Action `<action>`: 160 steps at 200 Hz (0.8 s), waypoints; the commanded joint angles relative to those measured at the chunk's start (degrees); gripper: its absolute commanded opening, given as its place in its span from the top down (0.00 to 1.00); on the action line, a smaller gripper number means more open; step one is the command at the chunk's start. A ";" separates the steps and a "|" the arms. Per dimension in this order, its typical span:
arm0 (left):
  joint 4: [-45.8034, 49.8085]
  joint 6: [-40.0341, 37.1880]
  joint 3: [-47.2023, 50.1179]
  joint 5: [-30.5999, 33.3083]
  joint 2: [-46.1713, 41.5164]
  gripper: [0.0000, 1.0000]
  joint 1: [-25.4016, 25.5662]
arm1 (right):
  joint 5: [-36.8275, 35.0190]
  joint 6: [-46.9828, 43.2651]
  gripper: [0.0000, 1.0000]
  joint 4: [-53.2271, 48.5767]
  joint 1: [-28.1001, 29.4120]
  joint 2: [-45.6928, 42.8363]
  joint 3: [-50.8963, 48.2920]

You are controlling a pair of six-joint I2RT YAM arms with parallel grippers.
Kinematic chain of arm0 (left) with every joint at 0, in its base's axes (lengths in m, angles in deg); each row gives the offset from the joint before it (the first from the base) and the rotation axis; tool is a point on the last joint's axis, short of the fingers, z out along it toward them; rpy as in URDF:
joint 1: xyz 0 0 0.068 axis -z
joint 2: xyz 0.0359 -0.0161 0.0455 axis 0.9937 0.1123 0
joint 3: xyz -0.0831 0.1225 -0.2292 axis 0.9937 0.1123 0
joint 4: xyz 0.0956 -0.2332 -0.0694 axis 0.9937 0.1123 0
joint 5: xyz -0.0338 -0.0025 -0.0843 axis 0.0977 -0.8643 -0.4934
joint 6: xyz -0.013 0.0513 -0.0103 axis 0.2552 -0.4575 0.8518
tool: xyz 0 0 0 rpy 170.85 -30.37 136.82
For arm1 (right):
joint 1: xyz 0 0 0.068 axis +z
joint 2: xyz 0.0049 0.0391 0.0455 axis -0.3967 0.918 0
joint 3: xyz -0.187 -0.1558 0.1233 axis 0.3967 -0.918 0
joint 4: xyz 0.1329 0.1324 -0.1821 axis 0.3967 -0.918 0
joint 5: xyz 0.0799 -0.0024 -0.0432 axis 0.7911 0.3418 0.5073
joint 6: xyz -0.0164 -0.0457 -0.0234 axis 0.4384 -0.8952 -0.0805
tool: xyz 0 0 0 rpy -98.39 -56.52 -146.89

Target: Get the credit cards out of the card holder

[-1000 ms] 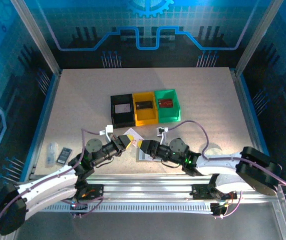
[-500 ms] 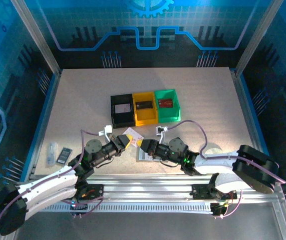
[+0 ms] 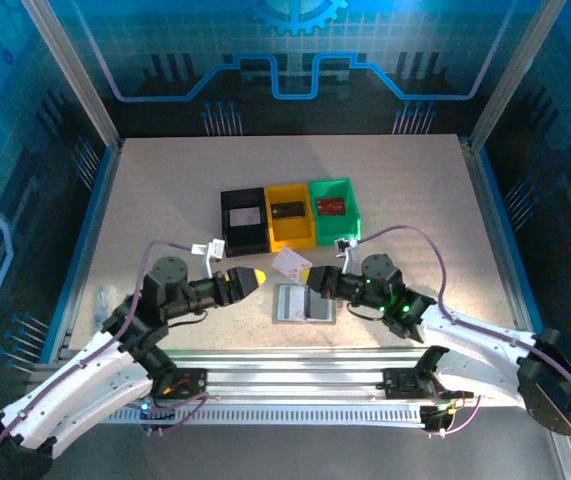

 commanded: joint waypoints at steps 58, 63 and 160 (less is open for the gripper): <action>7.16 -9.93 -2.90 -16.29 7.87 0.25 -4.37 | 31.55 -13.31 1.00 -12.72 -8.11 -3.82 3.41; 6.15 -9.54 -2.76 -16.73 7.93 0.24 -4.33 | 32.61 -13.17 1.00 -11.88 -8.22 -3.51 3.14; -9.65 -1.99 3.78 -24.11 9.50 0.43 -4.25 | 41.22 -7.33 1.00 5.67 -8.25 1.11 -0.27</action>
